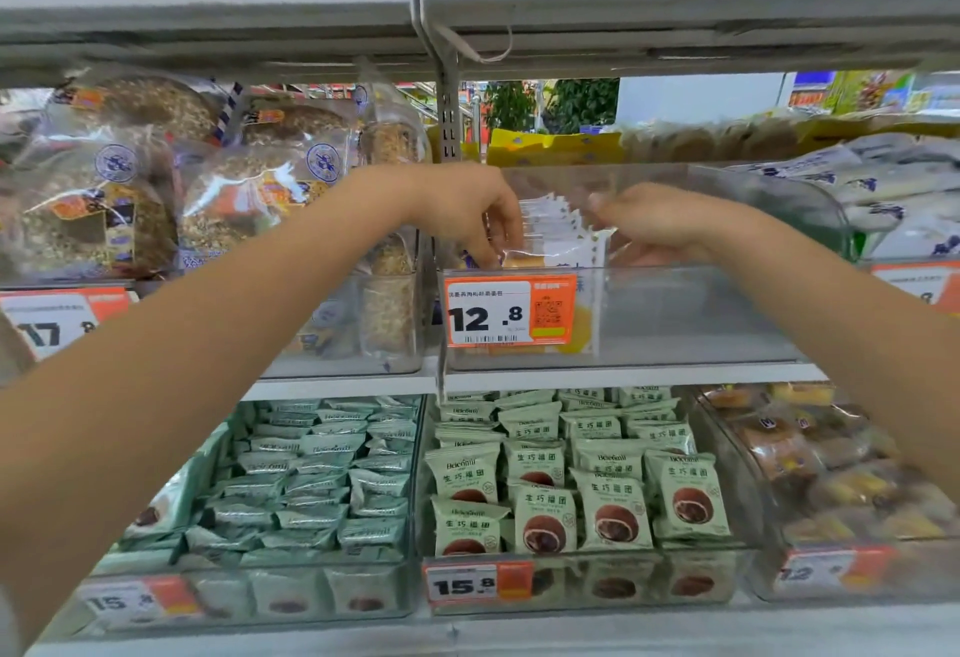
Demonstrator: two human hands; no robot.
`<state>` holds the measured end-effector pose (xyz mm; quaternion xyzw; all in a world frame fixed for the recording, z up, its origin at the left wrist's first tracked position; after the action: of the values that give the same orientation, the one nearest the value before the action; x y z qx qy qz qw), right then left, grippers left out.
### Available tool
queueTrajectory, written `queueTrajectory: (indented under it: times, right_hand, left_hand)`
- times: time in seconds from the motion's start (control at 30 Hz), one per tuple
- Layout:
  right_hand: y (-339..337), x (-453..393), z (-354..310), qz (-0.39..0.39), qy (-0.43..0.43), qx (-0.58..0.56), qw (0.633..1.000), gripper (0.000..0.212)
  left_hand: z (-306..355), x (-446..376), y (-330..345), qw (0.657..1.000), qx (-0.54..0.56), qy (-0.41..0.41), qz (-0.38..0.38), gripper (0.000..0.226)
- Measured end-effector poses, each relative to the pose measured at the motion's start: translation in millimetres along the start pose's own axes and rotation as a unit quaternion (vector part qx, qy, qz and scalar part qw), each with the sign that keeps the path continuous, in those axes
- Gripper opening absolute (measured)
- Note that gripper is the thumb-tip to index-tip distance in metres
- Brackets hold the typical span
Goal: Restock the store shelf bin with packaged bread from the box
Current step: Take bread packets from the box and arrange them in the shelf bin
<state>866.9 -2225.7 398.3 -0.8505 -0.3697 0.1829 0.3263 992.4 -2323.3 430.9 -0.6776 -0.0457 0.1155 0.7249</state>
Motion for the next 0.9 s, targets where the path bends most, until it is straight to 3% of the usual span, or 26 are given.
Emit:
queueTrajectory:
  times: [0.23,0.27,0.33,0.37,0.43,0.5,0.6,0.67,0.77,0.9]
  right_hand:
    - [12.5,5.6,-8.9,-0.011,0.015,0.043,0.999,0.051]
    - [5.2,11.2,-9.2,0.015,-0.007,0.070,0.997,0.049]
    - [-18.7,31.3,-17.1,0.160,-0.107,0.142,0.971,0.041]
    - [-26.9,49.6,-20.9,0.235,-0.165,0.135,0.948,0.038]
    - [-25.4,90.2,-15.2,0.306,-0.241,0.043,0.920,0.038]
    - [-3.5,128.1,2.4,0.315,-0.285,-0.018,0.905,0.039]
    - [57.0,176.0,46.2,0.315,-0.306,-0.013,0.898,0.036]
    - [109.5,198.2,87.7,0.279,-0.286,0.005,0.917,0.031]
    - [196.5,219.8,173.7,0.139,-0.164,0.036,0.976,0.031]
    - [293.6,240.9,256.8,-0.037,-0.014,0.079,0.996,0.041]
  left_hand:
    - [-3.5,9.4,-3.2,0.998,-0.036,-0.006,0.046,0.032]
    - [-1.0,15.6,-4.8,0.995,-0.033,0.002,0.090,0.032]
    - [9.8,39.2,-6.3,0.967,-0.010,0.029,0.253,0.028]
    - [17.5,58.4,-3.5,0.931,-0.015,0.049,0.362,0.026]
    - [36.4,100.3,18.3,0.848,-0.044,0.072,0.522,0.025]
    - [59.1,128.3,56.7,0.821,-0.032,0.105,0.561,0.020]
    - [85.0,148.5,132.2,0.865,-0.008,0.139,0.482,0.020]
    - [94.5,154.6,192.0,0.903,0.004,0.135,0.407,0.019]
    - [95.9,162.3,282.0,0.953,0.018,0.072,0.292,0.020]
    - [96.4,175.1,394.3,0.995,0.040,-0.084,0.048,0.023]
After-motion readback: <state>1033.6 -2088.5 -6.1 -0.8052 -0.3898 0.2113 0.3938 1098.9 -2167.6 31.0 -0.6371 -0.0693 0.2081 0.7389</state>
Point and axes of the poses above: each hand's wrist, its own x-axis away from the middle knuckle, its own y-axis out of the palm, z = x × y, the point moved 7 cm from there along -x, towards the middle knuckle, and after that the axes turned 4 degrees about z, right-handed, at the moved point
